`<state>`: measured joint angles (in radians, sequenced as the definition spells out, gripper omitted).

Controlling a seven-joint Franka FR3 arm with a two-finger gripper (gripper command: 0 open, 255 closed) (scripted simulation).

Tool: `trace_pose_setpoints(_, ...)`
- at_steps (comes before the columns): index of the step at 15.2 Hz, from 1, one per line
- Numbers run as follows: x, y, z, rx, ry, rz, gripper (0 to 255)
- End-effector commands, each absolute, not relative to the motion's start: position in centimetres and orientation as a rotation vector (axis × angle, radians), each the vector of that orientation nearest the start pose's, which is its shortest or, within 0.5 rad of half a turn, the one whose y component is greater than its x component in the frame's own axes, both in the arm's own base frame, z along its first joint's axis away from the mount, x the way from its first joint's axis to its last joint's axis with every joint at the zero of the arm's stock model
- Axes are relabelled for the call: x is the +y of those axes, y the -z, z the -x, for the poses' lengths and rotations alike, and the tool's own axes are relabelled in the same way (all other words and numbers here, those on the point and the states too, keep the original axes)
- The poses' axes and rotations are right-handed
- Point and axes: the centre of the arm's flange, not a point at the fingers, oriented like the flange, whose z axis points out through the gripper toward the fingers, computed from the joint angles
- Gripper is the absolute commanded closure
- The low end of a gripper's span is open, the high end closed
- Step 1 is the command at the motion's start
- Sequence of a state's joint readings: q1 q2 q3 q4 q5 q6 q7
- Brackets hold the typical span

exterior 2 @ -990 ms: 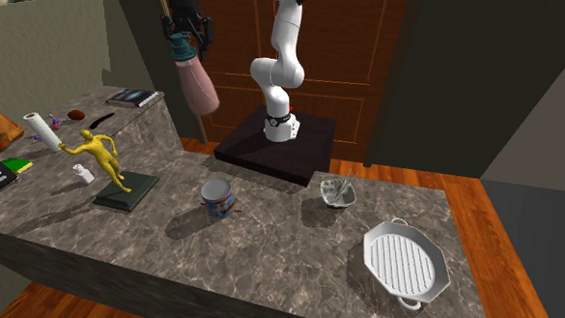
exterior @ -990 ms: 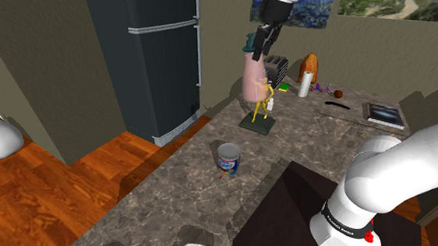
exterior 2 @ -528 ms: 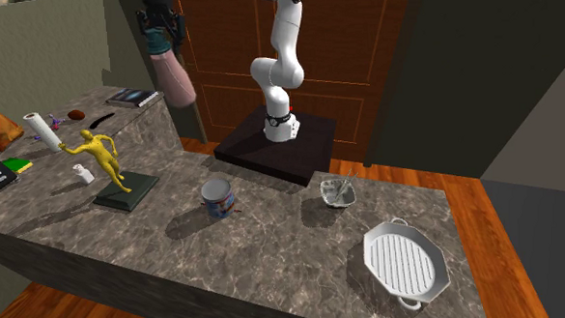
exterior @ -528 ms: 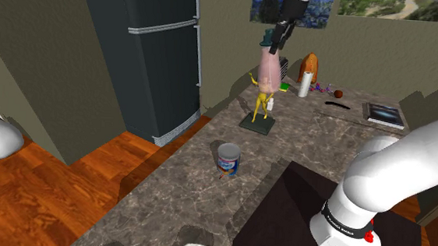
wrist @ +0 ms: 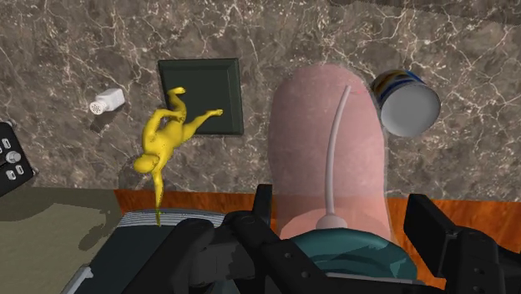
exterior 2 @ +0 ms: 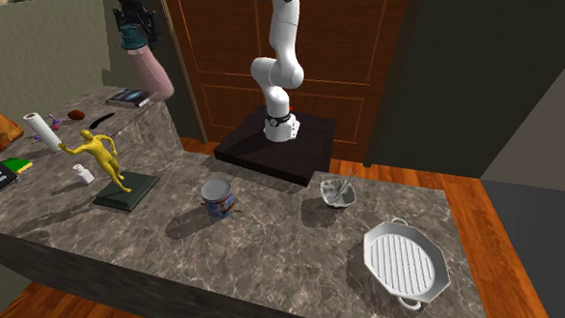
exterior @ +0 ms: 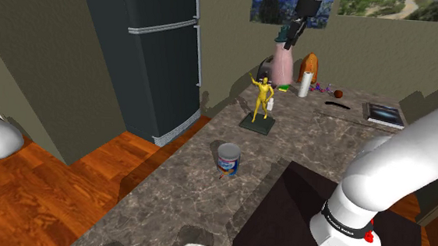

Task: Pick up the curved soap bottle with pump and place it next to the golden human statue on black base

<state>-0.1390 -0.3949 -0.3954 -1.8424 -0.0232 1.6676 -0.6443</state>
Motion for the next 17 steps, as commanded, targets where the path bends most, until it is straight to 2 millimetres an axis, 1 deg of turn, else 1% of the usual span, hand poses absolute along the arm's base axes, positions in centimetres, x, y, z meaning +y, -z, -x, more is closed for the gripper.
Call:
trace_pose_setpoints(1, -29.1, -68.4, -35.8, -0.194, 0.360, 3.115, 255)
trace_pose_setpoints(17, -50.2, -68.4, -34.2, -0.194, 0.360, 3.115, 255)
